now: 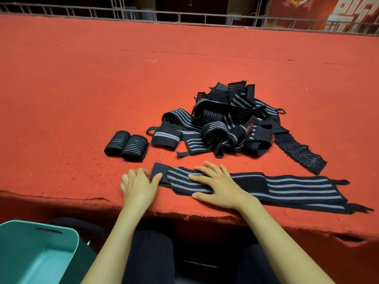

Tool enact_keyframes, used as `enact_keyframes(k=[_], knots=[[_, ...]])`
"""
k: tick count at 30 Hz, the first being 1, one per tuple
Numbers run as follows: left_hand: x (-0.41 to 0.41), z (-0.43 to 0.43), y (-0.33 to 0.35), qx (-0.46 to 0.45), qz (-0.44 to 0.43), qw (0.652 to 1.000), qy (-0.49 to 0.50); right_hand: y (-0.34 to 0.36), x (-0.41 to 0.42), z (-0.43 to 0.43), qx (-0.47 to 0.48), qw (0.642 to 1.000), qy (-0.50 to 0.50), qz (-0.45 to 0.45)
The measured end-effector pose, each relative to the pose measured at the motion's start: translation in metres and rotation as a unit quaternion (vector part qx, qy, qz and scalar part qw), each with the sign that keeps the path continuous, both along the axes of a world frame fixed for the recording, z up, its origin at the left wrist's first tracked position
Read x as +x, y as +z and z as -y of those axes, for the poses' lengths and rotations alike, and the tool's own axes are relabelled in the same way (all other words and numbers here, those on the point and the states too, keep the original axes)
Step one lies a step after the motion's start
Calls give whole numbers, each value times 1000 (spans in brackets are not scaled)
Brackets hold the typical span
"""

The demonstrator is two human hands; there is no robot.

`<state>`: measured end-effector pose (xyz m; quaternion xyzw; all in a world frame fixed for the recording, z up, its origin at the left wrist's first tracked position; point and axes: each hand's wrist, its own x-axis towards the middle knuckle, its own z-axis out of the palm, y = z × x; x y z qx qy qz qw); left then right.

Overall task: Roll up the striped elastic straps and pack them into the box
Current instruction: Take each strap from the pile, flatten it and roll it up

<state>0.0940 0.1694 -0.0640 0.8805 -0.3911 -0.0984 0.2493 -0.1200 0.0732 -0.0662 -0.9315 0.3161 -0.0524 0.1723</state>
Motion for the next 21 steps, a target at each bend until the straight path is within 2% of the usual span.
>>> enact_keyframes(k=[2,6,8,13,16,21], knots=[[-2,1,0,31,-8,999,4,2,6,-3,2,1000,9,13],[-5,5,6,30,-38,999,-2,8,20,-12,33,999,22,7],[-9,5,6,-7,-57,998,-7,10,24,-12,40,999,28,-18],[-22,0,8,-173,-138,975,-22,7,21,-11,43,997,52,-25],[-31,0,7,-218,-164,962,-15,5,18,-10,48,997,54,-12],[-38,-6,5,-299,-270,915,23,2,11,-5,80,995,60,20]])
